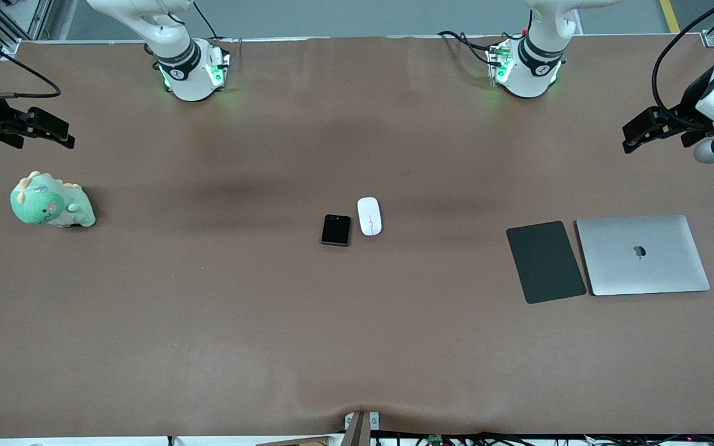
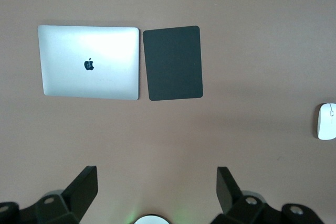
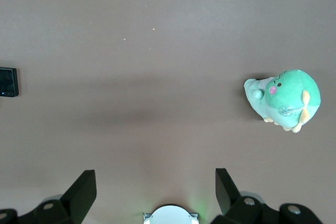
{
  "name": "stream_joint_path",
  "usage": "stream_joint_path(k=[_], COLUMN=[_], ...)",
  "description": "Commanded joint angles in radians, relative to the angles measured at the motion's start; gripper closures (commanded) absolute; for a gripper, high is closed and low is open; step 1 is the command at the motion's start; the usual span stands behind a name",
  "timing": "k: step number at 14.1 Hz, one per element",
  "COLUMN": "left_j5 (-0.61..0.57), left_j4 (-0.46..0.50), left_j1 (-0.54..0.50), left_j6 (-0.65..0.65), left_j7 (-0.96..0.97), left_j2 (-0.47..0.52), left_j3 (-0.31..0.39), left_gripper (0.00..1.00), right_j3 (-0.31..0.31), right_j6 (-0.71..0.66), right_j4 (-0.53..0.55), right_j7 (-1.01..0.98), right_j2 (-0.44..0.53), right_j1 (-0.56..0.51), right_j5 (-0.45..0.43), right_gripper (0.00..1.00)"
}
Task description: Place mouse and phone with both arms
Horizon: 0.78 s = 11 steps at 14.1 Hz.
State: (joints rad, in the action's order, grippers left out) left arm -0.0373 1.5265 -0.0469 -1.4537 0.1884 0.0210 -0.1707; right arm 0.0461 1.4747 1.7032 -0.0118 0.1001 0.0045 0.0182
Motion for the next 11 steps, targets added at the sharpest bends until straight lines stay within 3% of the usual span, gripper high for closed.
stream_joint_path(k=[1,11], left_j5=[0.024,0.024], left_j4=[-0.023,-0.025], left_j1=[-0.004,0.004], left_j6=[0.021,0.021], left_j7=[-0.021,-0.021], left_j2=[-0.01,-0.015], left_j3=[-0.001,-0.001], left_gripper=[0.0,0.0], right_j3=[0.001,0.001], right_j6=[-0.01,-0.01], right_j4=[-0.01,-0.008], right_j7=[0.013,0.013], right_j2=[-0.003,-0.008], right_j1=[0.009,0.014], right_j5=[-0.018,-0.018], right_gripper=[0.0,0.0])
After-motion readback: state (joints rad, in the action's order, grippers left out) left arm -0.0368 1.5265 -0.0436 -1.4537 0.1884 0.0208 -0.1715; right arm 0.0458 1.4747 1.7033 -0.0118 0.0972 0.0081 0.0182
